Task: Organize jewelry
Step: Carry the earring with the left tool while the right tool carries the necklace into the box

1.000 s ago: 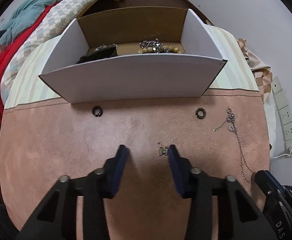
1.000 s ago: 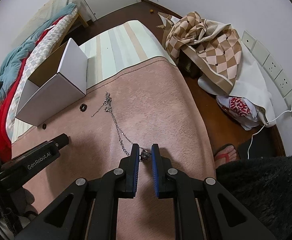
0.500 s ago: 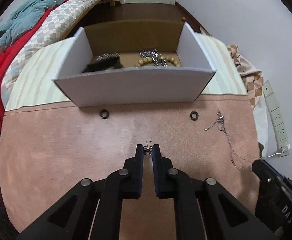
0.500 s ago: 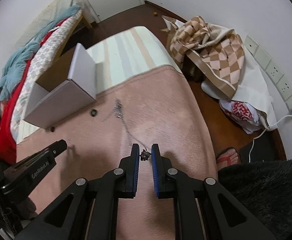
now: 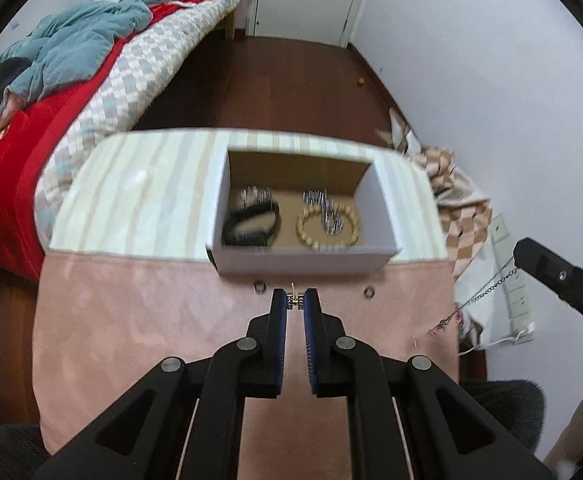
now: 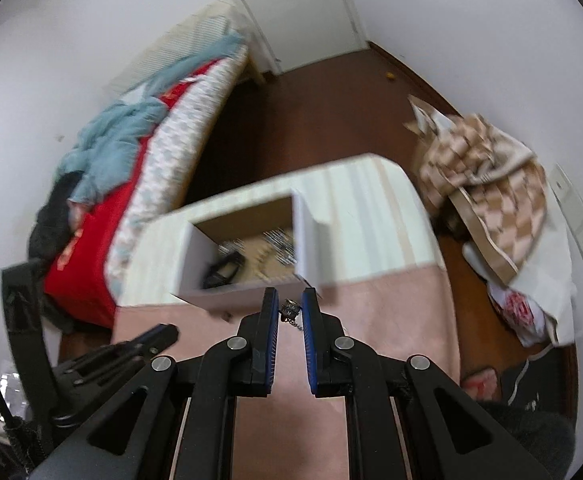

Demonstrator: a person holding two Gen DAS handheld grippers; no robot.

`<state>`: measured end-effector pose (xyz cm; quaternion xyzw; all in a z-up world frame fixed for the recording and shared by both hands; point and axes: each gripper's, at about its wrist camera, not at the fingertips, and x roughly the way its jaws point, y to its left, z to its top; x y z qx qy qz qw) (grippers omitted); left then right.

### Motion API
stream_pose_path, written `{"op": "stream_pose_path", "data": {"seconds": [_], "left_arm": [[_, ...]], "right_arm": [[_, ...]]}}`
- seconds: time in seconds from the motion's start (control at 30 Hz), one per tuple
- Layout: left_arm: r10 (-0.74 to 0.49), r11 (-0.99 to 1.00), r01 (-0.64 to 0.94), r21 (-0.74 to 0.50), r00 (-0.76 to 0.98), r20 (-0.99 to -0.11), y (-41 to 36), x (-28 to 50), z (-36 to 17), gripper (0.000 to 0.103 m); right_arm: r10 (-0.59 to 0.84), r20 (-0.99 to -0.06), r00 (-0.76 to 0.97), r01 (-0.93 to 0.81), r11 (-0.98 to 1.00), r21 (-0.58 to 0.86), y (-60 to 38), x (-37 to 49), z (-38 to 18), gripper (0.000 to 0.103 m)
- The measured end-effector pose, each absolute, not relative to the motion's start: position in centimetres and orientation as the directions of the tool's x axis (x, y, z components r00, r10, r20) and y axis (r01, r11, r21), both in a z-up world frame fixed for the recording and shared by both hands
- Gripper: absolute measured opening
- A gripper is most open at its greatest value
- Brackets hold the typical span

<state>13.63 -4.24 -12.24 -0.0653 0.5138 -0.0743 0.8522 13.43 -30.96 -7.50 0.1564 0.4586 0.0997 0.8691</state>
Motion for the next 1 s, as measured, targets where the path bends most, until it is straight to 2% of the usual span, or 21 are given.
{"op": "stream_pose_path", "data": {"seconds": [0.2,0.33,0.7,1.0], "left_arm": [[-0.226,0.973,0.07,-0.222,0.505,-0.833,-2.5,16.2,-8.2,0.006],[-0.229,0.971,0.063,-0.23,0.515,-0.826,-1.6,18.5,-7.5,0.006],[-0.254,0.964,0.033,-0.265,0.414,-0.874,-1.0,24.8,-11.9,0.006],[-0.287,0.957,0.034,-0.29,0.289,-0.913,-2.0,27.7,-16.4,0.006]], "right_arm": [[0.379,-0.717,0.585,-0.128,0.916,0.38,-28.5,15.9,-2.5,0.012],[0.375,-0.715,0.59,-0.155,0.922,0.355,-26.9,18.5,-1.5,0.012],[0.385,-0.77,0.508,-0.118,0.917,0.381,-26.3,25.8,-4.3,0.012],[0.409,-0.832,0.375,-0.083,0.909,0.409,-25.7,28.3,-10.0,0.012]]}}
